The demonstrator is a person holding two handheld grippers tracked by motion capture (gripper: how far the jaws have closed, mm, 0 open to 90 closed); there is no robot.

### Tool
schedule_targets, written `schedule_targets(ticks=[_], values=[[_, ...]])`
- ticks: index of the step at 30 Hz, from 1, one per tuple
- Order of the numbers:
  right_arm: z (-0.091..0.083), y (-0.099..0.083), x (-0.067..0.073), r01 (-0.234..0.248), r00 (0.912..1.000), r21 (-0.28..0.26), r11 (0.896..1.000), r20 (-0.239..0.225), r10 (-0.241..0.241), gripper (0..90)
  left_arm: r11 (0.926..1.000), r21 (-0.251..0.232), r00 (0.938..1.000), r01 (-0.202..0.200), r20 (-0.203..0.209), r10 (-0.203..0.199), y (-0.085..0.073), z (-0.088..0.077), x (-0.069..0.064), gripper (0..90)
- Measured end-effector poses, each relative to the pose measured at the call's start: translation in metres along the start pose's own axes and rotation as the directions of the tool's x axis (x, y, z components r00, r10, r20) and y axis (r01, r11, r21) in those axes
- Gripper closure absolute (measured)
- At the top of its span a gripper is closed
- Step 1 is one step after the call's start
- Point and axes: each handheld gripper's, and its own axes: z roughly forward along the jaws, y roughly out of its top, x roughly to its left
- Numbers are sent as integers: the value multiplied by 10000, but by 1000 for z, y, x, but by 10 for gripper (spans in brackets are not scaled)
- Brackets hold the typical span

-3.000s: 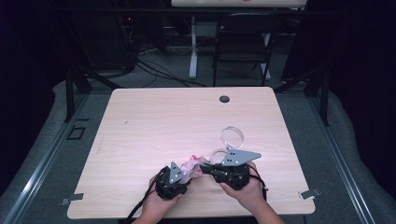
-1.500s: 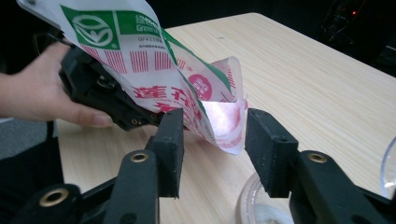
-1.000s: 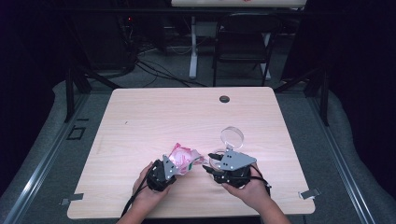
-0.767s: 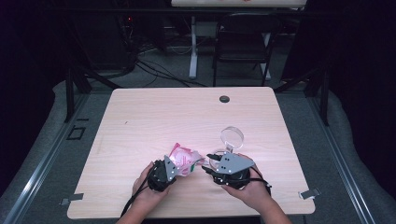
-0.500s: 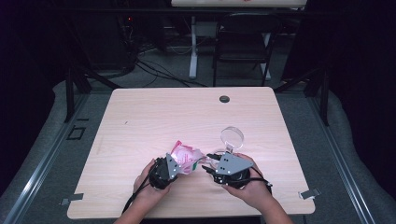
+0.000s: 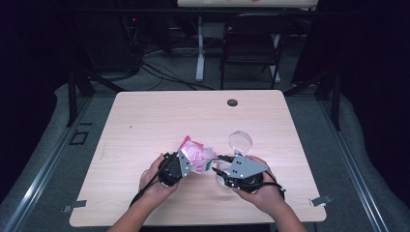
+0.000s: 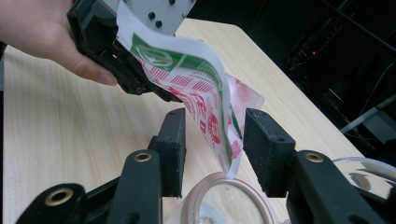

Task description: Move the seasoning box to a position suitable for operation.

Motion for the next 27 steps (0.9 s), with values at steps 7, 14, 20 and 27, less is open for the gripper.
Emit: schedule_targets(ticks=[7,14,20,27], values=[[-2,1,-1,40,9999,-101,9999,107,-38,595,9983,42,9980,-575,-254,575,8,-1,0,577],[-4,2,-2,40,10000,-157,9999,30,-40,620,9967,29,9963,-809,-293,810,14,1,-2,578],[-4,3,0,321,9995,33,9995,21,-321,640,9931,131,9926,-1162,-337,1166,16,4,-4,578],[-3,3,3,952,9951,494,9942,238,-965,696,9871,316,9864,-1567,-456,1580,19,3,-5,579]])
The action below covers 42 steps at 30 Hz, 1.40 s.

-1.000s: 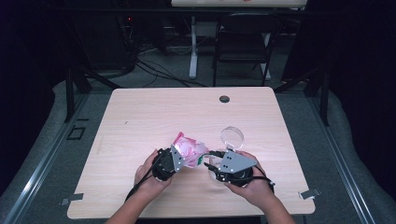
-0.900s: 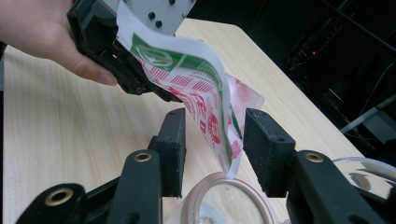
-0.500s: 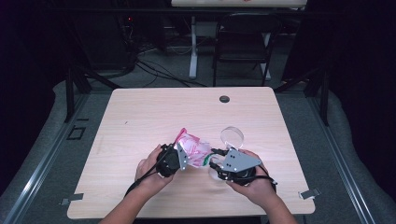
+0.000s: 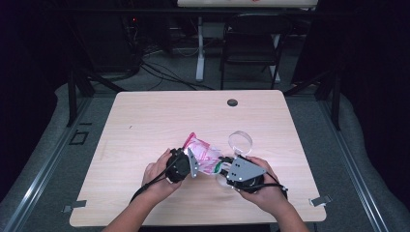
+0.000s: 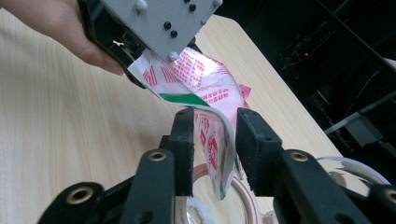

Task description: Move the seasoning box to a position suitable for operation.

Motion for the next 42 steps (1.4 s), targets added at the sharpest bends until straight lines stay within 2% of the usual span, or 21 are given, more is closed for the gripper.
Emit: schedule_targets(ticks=[3,6,10,21,27,31,36,42], values=[[-1,3,2,339,9993,160,9993,159,-342,715,10000,12,10000,-84,-29,84,1,-1,1,579],[-1,3,3,364,9993,137,9992,72,-365,733,9997,1,9995,-243,-222,243,3,-1,1,579],[-2,3,3,340,9994,173,9993,22,-340,762,9988,3,9982,-487,-351,487,4,-2,2,579],[-2,0,4,191,9994,285,9994,-298,-182,883,9966,27,9933,-821,-810,820,6,-3,2,582],[-1,-1,4,57,9990,315,9995,-446,-43,900,9950,47,9894,-1002,-1054,1001,6,-3,2,583],[-2,-2,4,-40,9989,285,9996,-470,53,900,9922,60,9828,-1243,-1367,1240,8,-5,2,584],[-3,-3,4,-167,9986,172,9997,-508,175,900,9903,103,9795,-1386,-1459,1386,11,-7,4,584],[-3,-6,2,-289,9986,205,9994,-444,297,900,9825,270,9620,-1844,-1997,1861,14,-9,2,586]])
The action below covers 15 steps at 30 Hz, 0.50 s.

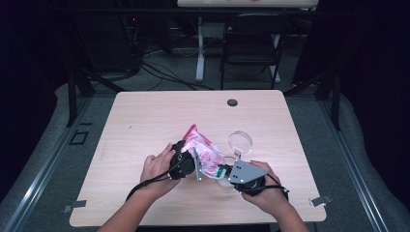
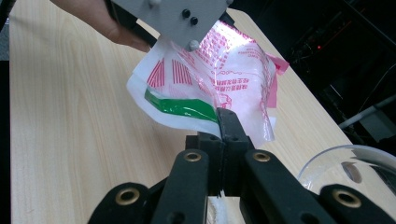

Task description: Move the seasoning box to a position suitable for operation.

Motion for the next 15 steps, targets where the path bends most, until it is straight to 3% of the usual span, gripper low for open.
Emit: schedule_targets(ticks=[7,12,15], values=[[-1,-3,-2,-136,9999,-19,9999,34,136,900,9996,89,9994,-257,-245,259,4,-1,0,588],[-1,-7,-5,-328,9995,-37,9995,30,328,900,9968,238,9958,-769,-479,780,8,-3,-3,590],[-2,-8,-7,-406,9992,-27,9992,33,406,900,9961,266,9953,-847,-457,859,10,-3,-3,592]])
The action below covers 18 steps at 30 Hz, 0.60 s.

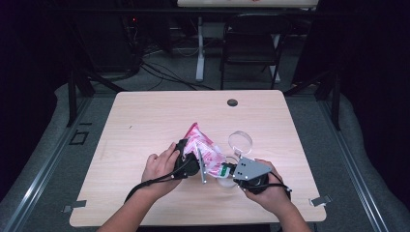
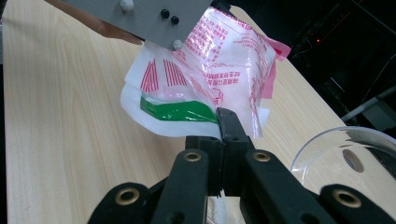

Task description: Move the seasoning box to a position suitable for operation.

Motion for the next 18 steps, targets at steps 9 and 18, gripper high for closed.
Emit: schedule_targets(ticks=[9,18], values=[[0,-1,-1,0,10000,66,10000,67,-1,900,9997,113,9998,-193,105,192,3,1,3,595],[-1,-2,-2,-89,9999,19,10000,113,89,900,9994,156,9995,-306,117,304,6,1,4,597]])
